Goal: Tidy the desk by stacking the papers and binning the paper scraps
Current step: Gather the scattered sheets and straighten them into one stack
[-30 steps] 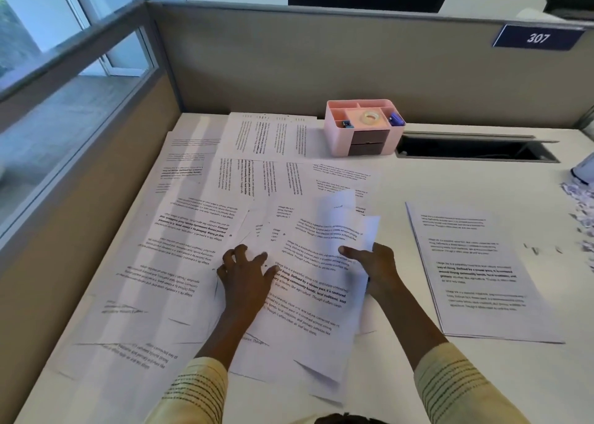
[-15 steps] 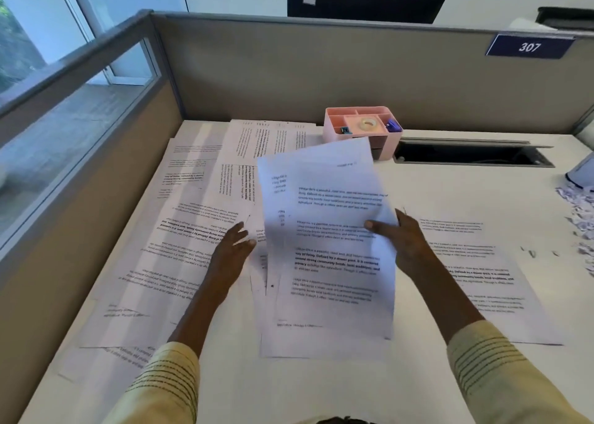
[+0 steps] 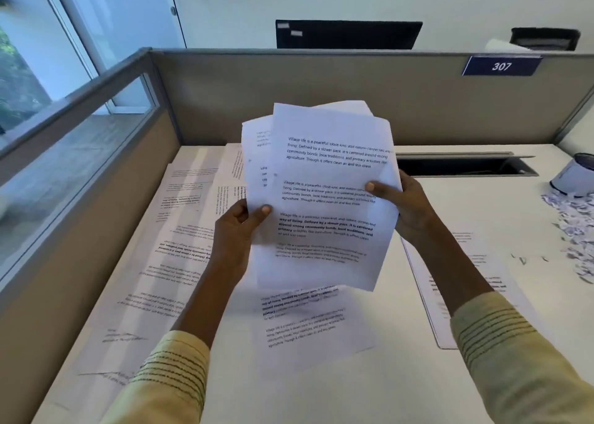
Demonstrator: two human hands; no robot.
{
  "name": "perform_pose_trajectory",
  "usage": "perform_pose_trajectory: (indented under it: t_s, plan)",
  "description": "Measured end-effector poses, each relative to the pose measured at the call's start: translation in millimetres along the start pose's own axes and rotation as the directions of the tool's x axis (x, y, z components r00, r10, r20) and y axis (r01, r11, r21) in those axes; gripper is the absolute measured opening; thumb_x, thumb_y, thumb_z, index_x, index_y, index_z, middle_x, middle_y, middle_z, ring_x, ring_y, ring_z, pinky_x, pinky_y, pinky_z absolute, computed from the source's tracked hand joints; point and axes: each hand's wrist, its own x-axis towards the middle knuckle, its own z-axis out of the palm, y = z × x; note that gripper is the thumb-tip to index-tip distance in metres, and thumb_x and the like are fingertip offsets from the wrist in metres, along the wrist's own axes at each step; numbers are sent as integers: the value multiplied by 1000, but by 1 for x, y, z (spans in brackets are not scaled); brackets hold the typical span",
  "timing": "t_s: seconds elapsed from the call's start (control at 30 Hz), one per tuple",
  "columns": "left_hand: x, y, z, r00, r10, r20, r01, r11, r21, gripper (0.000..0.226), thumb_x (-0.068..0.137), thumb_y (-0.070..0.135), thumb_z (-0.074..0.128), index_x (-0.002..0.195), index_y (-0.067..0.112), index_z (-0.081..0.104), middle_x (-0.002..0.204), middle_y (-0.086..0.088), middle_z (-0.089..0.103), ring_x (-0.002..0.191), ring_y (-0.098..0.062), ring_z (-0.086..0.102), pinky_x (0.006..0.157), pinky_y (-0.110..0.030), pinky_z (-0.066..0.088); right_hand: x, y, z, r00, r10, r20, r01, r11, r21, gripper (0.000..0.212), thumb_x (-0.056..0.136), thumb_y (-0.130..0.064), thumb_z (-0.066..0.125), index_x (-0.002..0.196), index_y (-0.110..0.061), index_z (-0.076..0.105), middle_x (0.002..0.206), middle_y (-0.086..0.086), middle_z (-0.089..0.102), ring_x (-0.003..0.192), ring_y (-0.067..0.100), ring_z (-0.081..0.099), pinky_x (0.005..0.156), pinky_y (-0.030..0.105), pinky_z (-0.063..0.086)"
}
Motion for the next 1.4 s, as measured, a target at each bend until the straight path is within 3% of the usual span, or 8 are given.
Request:
perform_pose_trajectory:
  t_s: [0.1, 0.4, 0.6, 0.77, 1.0, 1.13, 1.23, 1.4]
  plan:
    - [1, 9, 2, 999, 41, -23, -42, 999, -31, 20, 83, 6, 66, 102, 12, 67, 95, 3, 75, 86, -13, 70, 72, -26, 56, 5, -3, 4, 999, 30, 38, -27, 997, -69, 74, 52, -23, 89, 119, -6, 61, 117, 15, 66, 102, 35, 66, 82, 47, 55]
    - [-2, 13, 2, 997, 72, 10, -73, 991, 114, 37, 65, 16, 83, 99, 16, 69, 100, -2, 74, 91, -22, 70, 81, -39, 57, 9, 12, 10, 998, -19, -56, 13, 994, -104, 75, 45, -29, 92, 111, -6, 67, 113, 16, 68, 103, 40, 63, 91, 57, 50]
    - [-5, 9, 6, 996, 76, -46, -69, 986, 150, 12, 78, 10, 74, 89, 13, 71, 86, 2, 75, 77, -18, 70, 72, -31, 55, 8, 21, 8, 1000, -31, 4, 31, 988, -153, 61, 68, -11, 77, 125, -11, 56, 121, 10, 65, 107, 35, 62, 87, 51, 53]
    - [-7, 2, 4, 998, 62, -21, -58, 986, 158, 27, 71, 14, 81, 95, 16, 69, 95, 0, 74, 86, -20, 70, 76, -36, 57, 7, 26, 6, 1000, 0, -16, -3, 986, -167, 45, 74, 1, 74, 117, -1, 62, 117, 14, 67, 101, 31, 65, 90, 49, 53]
    - [-6, -15, -2, 997, -57, -50, 67, 970, 233, 15, 80, 9, 72, 93, 16, 68, 99, -4, 72, 100, -32, 66, 89, -48, 53, 6, 46, 10, 995, 84, -54, -96, 954, -284, 47, 68, -14, 80, 112, -4, 65, 114, 13, 68, 103, 33, 64, 89, 47, 53]
    - [-5, -16, -2, 998, -19, -58, 34, 965, 260, 30, 80, 12, 74, 107, 18, 64, 107, -4, 69, 101, -26, 65, 87, -44, 54, 2, 46, 11, 996, 94, -11, -93, 944, -316, 45, 70, -11, 80, 113, -6, 65, 113, 10, 68, 97, 25, 66, 84, 36, 56]
    - [-8, -25, 1, 997, -52, -64, 68, 958, 278, 35, 84, 8, 68, 118, 12, 59, 113, -7, 67, 106, -29, 62, 92, -47, 52, -6, 60, 9, 994, 106, -37, -112, 927, -357, 31, 76, -5, 75, 106, -6, 66, 100, 5, 69, 78, 2, 67, 69, 17, 53]
    - [-8, -30, 13, 997, -31, -74, 57, 922, 384, 32, 90, 7, 61, 121, 12, 55, 111, -6, 66, 101, -24, 64, 93, -42, 52, -6, 50, -5, 978, -21, -209, -55, 935, -349, 19, 80, -11, 73, 98, -4, 69, 94, 14, 70, 77, 22, 67, 73, 34, 56]
